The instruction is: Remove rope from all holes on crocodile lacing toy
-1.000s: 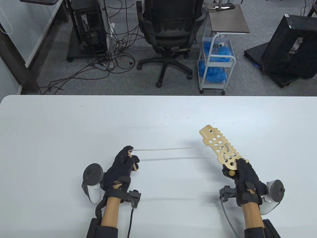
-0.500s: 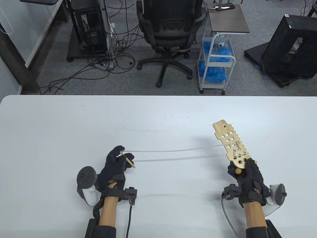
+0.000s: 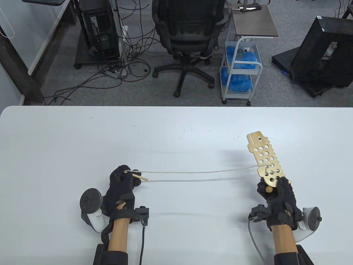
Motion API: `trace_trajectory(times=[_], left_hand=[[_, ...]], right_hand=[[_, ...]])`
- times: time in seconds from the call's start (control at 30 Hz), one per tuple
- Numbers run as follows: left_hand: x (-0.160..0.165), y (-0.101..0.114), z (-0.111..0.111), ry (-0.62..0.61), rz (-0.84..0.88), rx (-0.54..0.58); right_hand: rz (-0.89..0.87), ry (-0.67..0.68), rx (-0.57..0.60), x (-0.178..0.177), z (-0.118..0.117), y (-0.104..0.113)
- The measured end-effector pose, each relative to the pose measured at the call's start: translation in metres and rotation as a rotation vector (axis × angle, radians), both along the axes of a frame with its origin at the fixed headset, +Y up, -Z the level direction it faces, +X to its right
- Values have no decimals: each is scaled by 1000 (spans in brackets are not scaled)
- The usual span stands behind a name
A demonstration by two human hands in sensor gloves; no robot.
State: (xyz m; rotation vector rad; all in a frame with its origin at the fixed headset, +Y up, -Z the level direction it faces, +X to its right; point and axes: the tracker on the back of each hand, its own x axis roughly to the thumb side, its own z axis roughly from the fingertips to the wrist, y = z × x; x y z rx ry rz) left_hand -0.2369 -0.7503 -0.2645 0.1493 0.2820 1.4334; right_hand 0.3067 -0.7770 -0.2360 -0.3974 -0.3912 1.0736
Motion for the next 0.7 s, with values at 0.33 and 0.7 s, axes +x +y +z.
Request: trace_trajectory(times=[0.33, 0.7], left_hand=[[13, 6, -2, -18, -118, 27], [32, 15, 1, -39, -220, 62]], right_hand=[[140, 61, -9, -14, -3, 4], [215, 144, 9, -37, -4, 9]])
